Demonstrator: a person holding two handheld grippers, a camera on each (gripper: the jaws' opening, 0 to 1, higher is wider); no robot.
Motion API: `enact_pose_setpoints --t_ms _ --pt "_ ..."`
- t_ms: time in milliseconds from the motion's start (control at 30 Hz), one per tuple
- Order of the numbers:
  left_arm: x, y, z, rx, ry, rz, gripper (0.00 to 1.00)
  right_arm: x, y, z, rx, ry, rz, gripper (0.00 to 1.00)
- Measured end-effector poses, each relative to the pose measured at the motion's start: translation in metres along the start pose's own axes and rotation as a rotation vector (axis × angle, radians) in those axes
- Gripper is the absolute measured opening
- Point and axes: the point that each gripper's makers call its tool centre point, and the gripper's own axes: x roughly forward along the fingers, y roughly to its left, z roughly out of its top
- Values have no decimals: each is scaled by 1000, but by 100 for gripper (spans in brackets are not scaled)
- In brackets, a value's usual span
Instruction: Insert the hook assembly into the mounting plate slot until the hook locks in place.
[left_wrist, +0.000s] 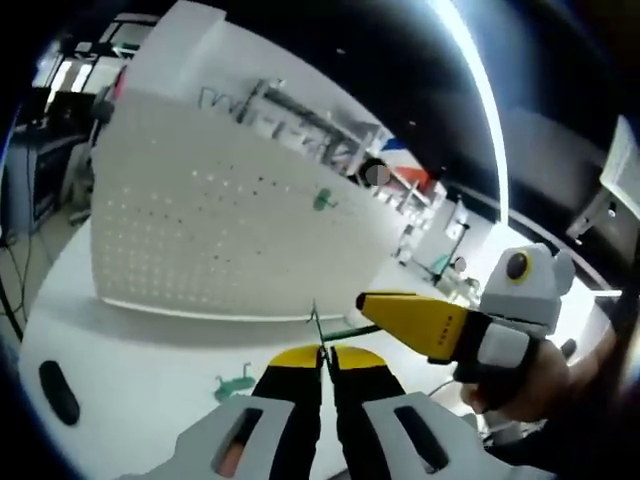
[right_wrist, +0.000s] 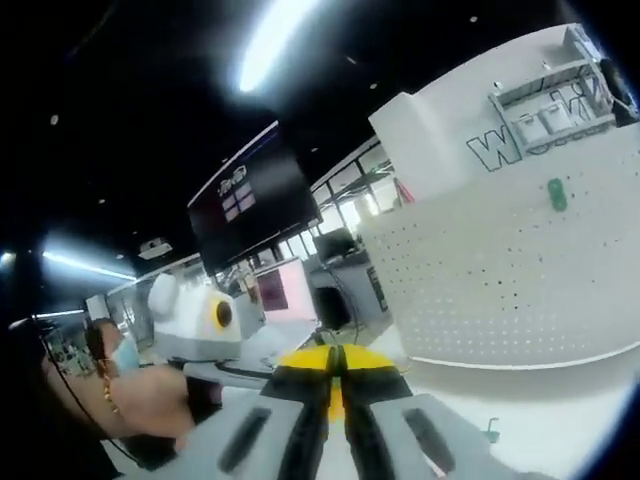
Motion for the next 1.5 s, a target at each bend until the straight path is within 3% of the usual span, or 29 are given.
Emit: enact_pose_setpoints --t_ms 133,233,400,467,600,767,867,1100,1333,1500 --pt "-2 1 4 27 -6 20 1 -2 0 2 10 10 5 1" --pt "-6 2 6 79 -1 56 1 -8 2 10 62 1 34 7" --pt "-13 0 21 236 -28 120 1 -29 -5 30 69 -21 35 9" --pt "-11 -5 21 246 -26 116 1 -32 -3 29 104 -7 51 9" --pt "-5 -12 19 252 -26 102 1 -30 0 21 84 8 46 9" --pt "0 -22 12 337 -5 93 1 -26 -1 9 113 39 42 9" --pt "1 -30 14 356 -16 79 1 -25 2 5 156 56 63 9" --pt "0 -35 17 436 -54 86 1 -24 3 4 135 60 67 6" --pt "0 -30 18 391 -42 101 1 -22 0 5 99 2 15 1" --pt "0 -29 15 288 -59 80 1 -22 1 6 106 -40 -21 1"
